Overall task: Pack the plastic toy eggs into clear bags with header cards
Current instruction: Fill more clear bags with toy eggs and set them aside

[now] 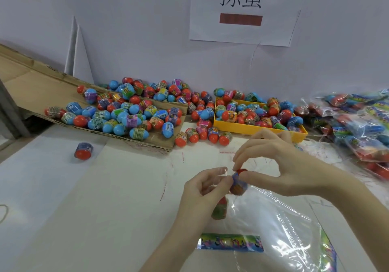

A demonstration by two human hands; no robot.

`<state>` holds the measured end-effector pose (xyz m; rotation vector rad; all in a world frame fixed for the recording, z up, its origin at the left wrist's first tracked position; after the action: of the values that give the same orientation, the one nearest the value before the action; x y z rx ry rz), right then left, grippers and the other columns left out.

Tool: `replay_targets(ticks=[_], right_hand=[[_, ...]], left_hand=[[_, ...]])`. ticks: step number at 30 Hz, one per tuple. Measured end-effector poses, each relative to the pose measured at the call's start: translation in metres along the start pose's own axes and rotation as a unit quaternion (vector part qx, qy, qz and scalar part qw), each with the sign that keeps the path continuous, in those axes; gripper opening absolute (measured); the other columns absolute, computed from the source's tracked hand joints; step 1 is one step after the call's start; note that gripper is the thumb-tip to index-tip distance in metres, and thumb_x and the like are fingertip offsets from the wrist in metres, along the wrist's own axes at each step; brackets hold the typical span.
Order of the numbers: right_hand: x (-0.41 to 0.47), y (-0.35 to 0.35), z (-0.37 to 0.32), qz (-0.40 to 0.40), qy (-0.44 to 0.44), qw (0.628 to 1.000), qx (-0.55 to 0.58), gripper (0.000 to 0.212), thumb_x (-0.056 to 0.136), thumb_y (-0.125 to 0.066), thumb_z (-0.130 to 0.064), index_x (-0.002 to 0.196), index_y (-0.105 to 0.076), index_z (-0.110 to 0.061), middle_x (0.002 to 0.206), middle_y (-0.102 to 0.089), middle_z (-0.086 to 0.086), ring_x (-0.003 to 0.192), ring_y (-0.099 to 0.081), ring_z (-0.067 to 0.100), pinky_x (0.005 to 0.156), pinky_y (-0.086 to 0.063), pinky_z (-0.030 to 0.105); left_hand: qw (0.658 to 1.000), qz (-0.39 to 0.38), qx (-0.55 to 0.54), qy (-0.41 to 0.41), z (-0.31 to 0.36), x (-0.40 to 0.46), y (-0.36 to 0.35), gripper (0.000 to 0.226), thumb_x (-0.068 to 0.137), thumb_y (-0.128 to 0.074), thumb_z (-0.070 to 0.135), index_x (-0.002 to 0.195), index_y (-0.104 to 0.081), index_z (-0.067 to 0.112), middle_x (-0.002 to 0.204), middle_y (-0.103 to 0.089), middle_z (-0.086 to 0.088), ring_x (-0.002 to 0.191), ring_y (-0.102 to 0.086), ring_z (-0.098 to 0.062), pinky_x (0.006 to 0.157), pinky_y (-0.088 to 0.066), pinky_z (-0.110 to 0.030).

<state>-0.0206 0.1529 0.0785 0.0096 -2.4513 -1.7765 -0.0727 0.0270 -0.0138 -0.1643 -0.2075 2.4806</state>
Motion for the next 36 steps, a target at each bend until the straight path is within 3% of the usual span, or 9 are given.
replay_targets(ticks=[5,11,14,17,19,22,27,32,36], right_hand=[[0.001,-0.016,0.006,-0.073,-0.006,0.997,0.0,0.047,0.051,-0.06,-0.078,0.086,-0.062,-0.046,0.111,-0.031,-0.039,0.112,-0.014,-0.01,0.089,-0.009,0.02],[0.001,-0.028,0.009,-0.079,0.041,0.993,-0.078,0.042,0.065,-0.051,-0.077,0.079,-0.071,-0.042,0.117,-0.016,-0.048,0.119,-0.003,-0.011,0.092,-0.002,0.025],[0.015,-0.009,0.012,0.073,0.03,0.993,0.083,0.035,0.068,-0.051,-0.072,0.075,-0.07,-0.042,0.117,-0.037,-0.048,0.121,-0.021,-0.017,0.098,-0.015,0.023],[0.047,0.008,0.044,0.283,-0.069,0.919,0.266,0.01,0.082,-0.061,-0.04,0.076,-0.067,-0.035,0.086,-0.063,-0.026,0.092,-0.056,-0.005,0.074,-0.039,0.003],[0.075,-0.003,0.059,0.223,-0.144,0.954,0.139,0.015,0.085,-0.063,-0.026,0.1,-0.065,-0.023,0.1,-0.063,-0.014,0.098,-0.057,0.008,0.084,-0.044,0.015],[0.096,-0.036,0.083,0.059,-0.171,0.98,-0.081,0.044,0.083,-0.063,-0.039,0.123,-0.055,-0.024,0.126,-0.056,-0.003,0.115,-0.049,0.019,0.1,-0.038,0.041],[0.1,-0.049,0.091,0.053,-0.15,0.969,-0.187,0.043,0.085,-0.059,-0.041,0.123,-0.053,-0.022,0.12,-0.058,0.002,0.108,-0.05,0.021,0.093,-0.041,0.033],[0.071,-0.014,0.066,0.269,-0.174,0.927,0.194,0.029,0.088,-0.058,-0.025,0.114,-0.055,-0.013,0.097,-0.063,-0.011,0.09,-0.058,0.006,0.074,-0.045,0.013],[0.032,0.01,0.011,0.208,-0.037,0.905,0.369,0.018,0.077,-0.054,-0.035,0.094,-0.058,-0.033,0.087,-0.063,-0.021,0.078,-0.059,-0.009,0.061,-0.045,0.005]], left_hand=[[1.0,0.004,-0.014,0.017,0.0,0.0,-0.001,0.01,0.084,-0.056,0.038,0.087,-0.065,0.033,0.086,-0.072,0.015,0.089,-0.066,-0.003,0.07,-0.049,-0.01],[0.999,-0.009,-0.013,0.037,-0.002,0.001,-0.002,0.014,0.088,-0.055,0.035,0.094,-0.065,0.027,0.085,-0.073,0.015,0.087,-0.069,-0.008,0.09,-0.052,-0.033],[0.999,-0.009,-0.028,0.042,-0.006,0.002,-0.001,0.013,0.088,-0.056,0.031,0.095,-0.065,0.024,0.084,-0.074,0.012,0.082,-0.069,-0.008,0.08,-0.054,-0.024],[0.998,0.0,-0.033,0.045,-0.007,0.003,0.001,0.011,0.089,-0.056,0.027,0.095,-0.065,0.024,0.083,-0.073,0.012,0.079,-0.07,-0.01,0.076,-0.055,-0.023],[0.998,0.008,-0.032,0.048,-0.008,0.002,0.002,0.012,0.09,-0.056,0.027,0.096,-0.065,0.023,0.083,-0.073,0.012,0.079,-0.07,-0.009,0.073,-0.055,-0.02],[0.998,0.014,-0.034,0.048,-0.007,0.003,0.003,0.01,0.09,-0.055,0.026,0.093,-0.065,0.023,0.08,-0.073,0.013,0.073,-0.07,-0.007,0.064,-0.053,-0.014],[0.998,0.02,-0.045,0.048,-0.005,0.003,0.004,0.009,0.089,-0.057,0.024,0.095,-0.064,0.022,0.077,-0.073,0.015,0.071,-0.069,-0.004,0.058,-0.05,-0.011],[0.997,0.029,-0.053,0.037,-0.004,0.001,0.002,0.01,0.09,-0.057,0.018,0.094,-0.064,0.023,0.078,-0.073,0.012,0.071,-0.069,-0.004,0.055,-0.049,-0.011],[0.998,0.04,-0.04,0.024,-0.002,0.003,0.002,0.011,0.09,-0.056,0.019,0.092,-0.063,0.026,0.081,-0.072,0.012,0.071,-0.069,-0.005,0.062,-0.054,-0.015]])
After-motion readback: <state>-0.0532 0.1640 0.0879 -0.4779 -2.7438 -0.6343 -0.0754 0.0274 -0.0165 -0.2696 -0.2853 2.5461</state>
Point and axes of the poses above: each hand's wrist, its own x-axis towards the middle knuckle, its own y-axis out of the back of the hand, z = x × y, the point moved 4 cm from there along x, towards the middle knuckle
